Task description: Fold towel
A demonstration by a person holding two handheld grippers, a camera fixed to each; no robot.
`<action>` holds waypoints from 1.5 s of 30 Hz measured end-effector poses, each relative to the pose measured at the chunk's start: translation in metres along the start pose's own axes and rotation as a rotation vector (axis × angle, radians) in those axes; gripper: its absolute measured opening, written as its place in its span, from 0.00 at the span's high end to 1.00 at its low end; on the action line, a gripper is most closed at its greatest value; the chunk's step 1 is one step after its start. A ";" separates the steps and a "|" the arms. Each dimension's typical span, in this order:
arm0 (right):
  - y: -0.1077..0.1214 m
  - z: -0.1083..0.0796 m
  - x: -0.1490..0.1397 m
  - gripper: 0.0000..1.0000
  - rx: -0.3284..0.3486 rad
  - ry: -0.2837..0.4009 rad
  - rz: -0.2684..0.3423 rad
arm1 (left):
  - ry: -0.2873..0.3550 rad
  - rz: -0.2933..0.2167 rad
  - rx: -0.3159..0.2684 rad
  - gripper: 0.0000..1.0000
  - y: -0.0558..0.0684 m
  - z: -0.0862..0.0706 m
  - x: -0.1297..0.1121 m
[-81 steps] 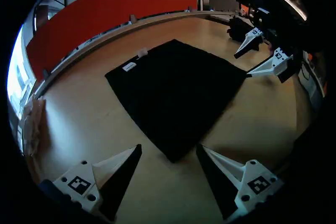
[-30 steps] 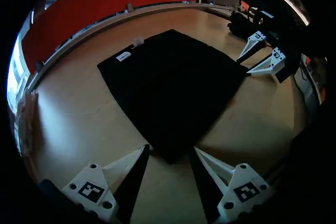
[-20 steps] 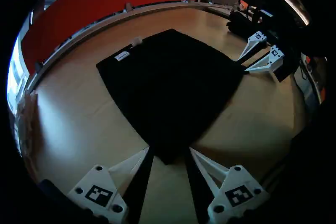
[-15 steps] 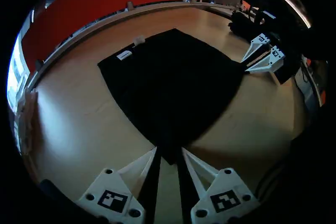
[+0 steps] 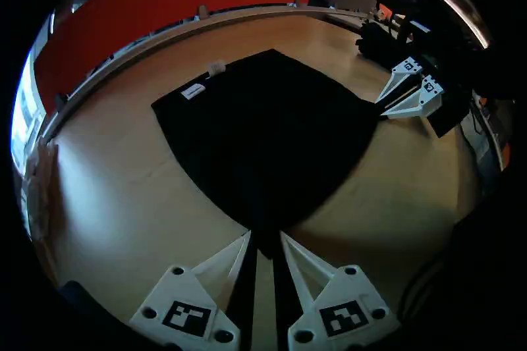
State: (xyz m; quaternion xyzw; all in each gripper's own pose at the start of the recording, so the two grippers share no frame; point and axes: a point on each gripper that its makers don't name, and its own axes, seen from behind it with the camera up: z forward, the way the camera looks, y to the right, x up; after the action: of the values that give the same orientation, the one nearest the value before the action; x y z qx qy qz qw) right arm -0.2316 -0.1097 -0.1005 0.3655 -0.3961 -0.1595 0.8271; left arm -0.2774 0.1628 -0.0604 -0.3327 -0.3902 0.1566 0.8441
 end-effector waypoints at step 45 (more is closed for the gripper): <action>-0.007 -0.085 0.087 0.81 -0.018 0.131 -0.041 | 0.073 -0.084 0.027 0.85 0.006 -0.097 0.059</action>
State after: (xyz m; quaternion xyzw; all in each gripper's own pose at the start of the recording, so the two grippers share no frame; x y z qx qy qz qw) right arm -0.1106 -0.1215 -0.0942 0.3757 -0.3323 -0.1557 0.8510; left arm -0.1658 0.1556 -0.0780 -0.3103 -0.3707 0.1142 0.8679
